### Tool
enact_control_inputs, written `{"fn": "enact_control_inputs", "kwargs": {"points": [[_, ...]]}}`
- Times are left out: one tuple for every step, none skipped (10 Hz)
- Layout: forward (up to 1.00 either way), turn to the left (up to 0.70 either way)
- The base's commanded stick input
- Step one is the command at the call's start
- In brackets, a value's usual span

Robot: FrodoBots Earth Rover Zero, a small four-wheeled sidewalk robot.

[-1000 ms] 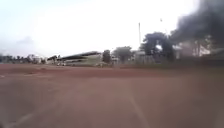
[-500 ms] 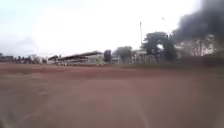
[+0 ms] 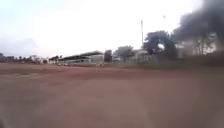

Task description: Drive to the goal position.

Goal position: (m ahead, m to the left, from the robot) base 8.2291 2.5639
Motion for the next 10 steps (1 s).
{"fn": "enact_control_inputs", "kwargs": {"points": [[0.70,0.00],[0.70,0.00],[0.70,0.00],[0.70,0.00],[0.70,0.00],[0.70,0.00],[0.70,0.00],[0.70,0.00],[0.70,0.00],[0.70,0.00]]}}
